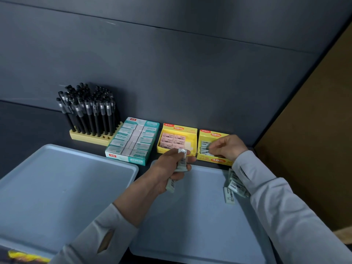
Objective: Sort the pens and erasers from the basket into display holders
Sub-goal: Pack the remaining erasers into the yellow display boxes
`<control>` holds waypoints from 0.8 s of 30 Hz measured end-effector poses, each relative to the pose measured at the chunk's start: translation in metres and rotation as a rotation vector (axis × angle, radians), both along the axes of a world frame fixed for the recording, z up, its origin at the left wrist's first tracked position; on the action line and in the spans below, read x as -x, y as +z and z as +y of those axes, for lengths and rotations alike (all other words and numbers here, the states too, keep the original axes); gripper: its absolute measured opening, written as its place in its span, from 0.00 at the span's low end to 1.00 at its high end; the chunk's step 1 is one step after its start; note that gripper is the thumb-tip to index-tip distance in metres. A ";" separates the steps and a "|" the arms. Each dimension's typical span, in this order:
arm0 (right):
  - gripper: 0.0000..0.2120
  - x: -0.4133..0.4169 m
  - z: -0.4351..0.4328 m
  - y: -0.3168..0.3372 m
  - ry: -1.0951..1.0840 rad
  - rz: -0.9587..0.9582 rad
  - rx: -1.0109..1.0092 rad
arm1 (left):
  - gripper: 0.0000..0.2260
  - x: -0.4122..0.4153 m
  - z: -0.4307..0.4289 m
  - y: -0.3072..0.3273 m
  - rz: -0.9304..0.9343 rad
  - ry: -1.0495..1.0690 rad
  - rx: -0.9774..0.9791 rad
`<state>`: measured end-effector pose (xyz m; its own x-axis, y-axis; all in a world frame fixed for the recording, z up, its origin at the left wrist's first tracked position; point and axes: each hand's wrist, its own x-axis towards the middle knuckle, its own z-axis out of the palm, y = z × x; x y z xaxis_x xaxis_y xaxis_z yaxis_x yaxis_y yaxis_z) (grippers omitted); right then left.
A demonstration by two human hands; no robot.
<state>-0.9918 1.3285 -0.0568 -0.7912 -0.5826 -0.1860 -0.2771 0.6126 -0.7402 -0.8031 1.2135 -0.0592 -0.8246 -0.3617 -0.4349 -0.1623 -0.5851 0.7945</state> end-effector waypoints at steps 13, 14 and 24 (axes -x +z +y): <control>0.06 -0.004 -0.006 0.003 0.060 0.185 -0.209 | 0.10 0.000 0.000 0.001 0.032 -0.060 0.052; 0.05 -0.004 -0.006 0.002 0.070 0.201 -0.201 | 0.08 0.001 0.000 0.000 0.019 -0.057 0.041; 0.07 -0.001 0.001 0.003 0.048 0.197 -0.161 | 0.05 0.004 0.006 0.002 0.005 -0.077 0.103</control>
<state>-0.9906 1.3295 -0.0534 -0.7932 -0.5961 -0.1245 -0.4380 0.7005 -0.5635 -0.8070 1.2198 -0.0568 -0.8536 -0.3403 -0.3944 -0.1993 -0.4862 0.8508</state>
